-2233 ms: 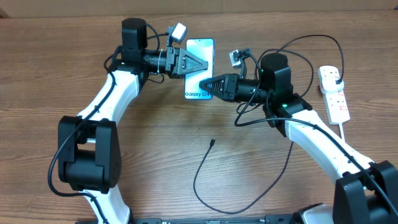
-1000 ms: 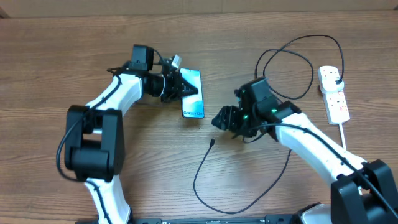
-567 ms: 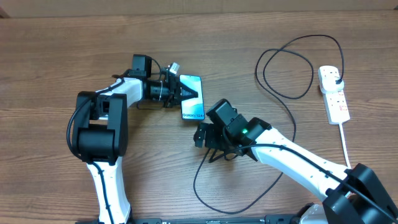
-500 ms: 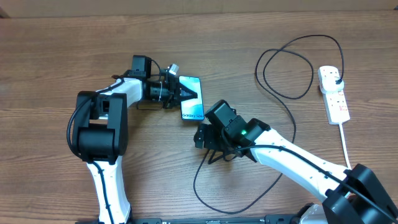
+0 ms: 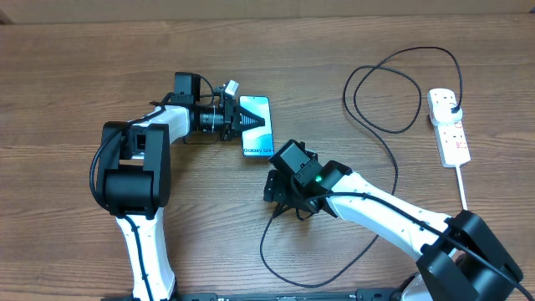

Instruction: Plug charger to phone and switch on socket

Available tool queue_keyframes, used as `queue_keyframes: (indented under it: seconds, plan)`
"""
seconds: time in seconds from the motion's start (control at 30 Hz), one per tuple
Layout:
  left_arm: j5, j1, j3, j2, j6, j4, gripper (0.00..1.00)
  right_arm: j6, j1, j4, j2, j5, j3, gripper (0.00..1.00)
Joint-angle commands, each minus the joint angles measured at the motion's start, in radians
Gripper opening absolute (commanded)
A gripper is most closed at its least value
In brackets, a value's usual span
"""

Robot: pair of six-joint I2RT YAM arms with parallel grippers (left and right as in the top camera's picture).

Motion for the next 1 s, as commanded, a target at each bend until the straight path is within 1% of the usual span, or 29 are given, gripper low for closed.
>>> queue_keyframes:
  seconds: [0.0, 0.07, 0.1, 0.13, 0.17, 0.27, 0.33, 0.37, 0.43, 0.6, 0.67, 0.73, 0.9, 0.97]
  plan:
    - [0.08, 0.005, 0.009, 0.008, -0.029, 0.008, 0.04, -0.006, 0.006, 0.0, 0.003, 0.016, 0.001, 0.85]
    - [0.08, 0.005, 0.009, 0.008, -0.032, 0.007, 0.04, -0.035, 0.006, 0.0, 0.003, 0.016, 0.001, 0.9]
    - [0.083, 0.01, 0.009, 0.008, -0.035, 0.007, 0.04, -0.039, 0.006, -0.002, 0.003, 0.016, 0.001, 0.91]
    - [0.084, 0.015, 0.009, 0.008, -0.069, 0.008, 0.04, -0.039, 0.006, -0.008, 0.003, 0.016, 0.001, 0.91]
    - [0.079, 0.021, 0.01, 0.008, -0.127, 0.008, 0.04, -0.04, 0.006, -0.011, 0.003, 0.017, 0.001, 0.91]
    - [0.077, 0.047, 0.01, 0.008, -0.401, 0.012, 0.04, -0.04, 0.006, -0.011, 0.003, 0.017, 0.001, 0.93]
    - [0.097, 0.062, 0.01, 0.008, -0.539, 0.031, 0.04, -0.039, 0.006, -0.01, 0.003, 0.017, 0.001, 1.0]
    - [0.096, 0.065, 0.01, 0.008, -0.571, 0.043, 0.04, -0.039, 0.006, -0.01, 0.003, 0.016, 0.001, 1.0]
    - [0.1, 0.07, 0.01, 0.008, -0.591, 0.071, 0.04, -0.039, 0.006, -0.011, 0.003, 0.016, 0.001, 1.0]
    - [0.153, 0.055, 0.01, 0.007, -0.578, 0.079, 0.04, -0.039, 0.006, -0.013, 0.003, 0.016, 0.001, 1.0]
    - [0.153, 0.046, 0.01, 0.007, -0.536, 0.079, 0.04, -0.039, 0.006, -0.016, 0.003, 0.016, 0.001, 1.0]
    - [0.163, 0.035, 0.01, 0.007, -0.447, 0.079, 0.04, -0.039, 0.006, -0.016, 0.003, 0.016, 0.001, 1.0]
    - [0.268, 0.022, 0.01, 0.008, -0.189, 0.07, 0.04, -0.039, 0.006, -0.018, 0.003, 0.016, 0.001, 1.0]
    - [0.275, 0.023, 0.009, 0.008, -0.116, 0.061, 0.05, -0.04, 0.006, -0.018, 0.003, 0.016, 0.001, 1.0]
